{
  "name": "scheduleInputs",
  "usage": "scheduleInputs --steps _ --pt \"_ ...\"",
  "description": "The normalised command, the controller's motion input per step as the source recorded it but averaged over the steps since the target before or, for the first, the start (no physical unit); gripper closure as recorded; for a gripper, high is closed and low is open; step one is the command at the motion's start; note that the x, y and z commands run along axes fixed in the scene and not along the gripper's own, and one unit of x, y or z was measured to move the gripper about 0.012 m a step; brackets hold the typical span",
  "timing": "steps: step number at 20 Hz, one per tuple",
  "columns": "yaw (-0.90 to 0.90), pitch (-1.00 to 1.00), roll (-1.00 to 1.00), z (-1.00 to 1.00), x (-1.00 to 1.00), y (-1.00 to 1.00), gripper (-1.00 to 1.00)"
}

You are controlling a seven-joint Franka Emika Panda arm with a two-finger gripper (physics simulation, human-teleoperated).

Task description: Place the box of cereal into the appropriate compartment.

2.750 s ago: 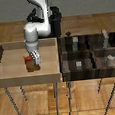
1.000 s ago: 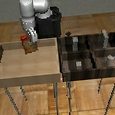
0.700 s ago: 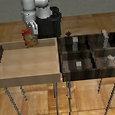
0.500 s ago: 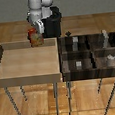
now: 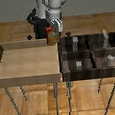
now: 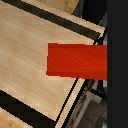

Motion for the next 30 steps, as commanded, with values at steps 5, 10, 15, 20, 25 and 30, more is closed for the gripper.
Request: scheduleInputs --steps 5,10,15,20,25,30 --pt "0.0 0.0 0.0 0.0 0.0 1.0 1.0" --pt "0.0 0.0 0.0 0.0 0.0 1.0 1.0" --pt "0.0 0.0 0.0 0.0 0.0 1.0 1.0" --pt "0.0 0.0 0.0 0.0 0.0 1.0 1.0" --pt "0.0 0.0 0.0 0.0 0.0 1.0 1.0" --pt "0.0 0.0 0.0 0.0 0.0 1.0 1.0"
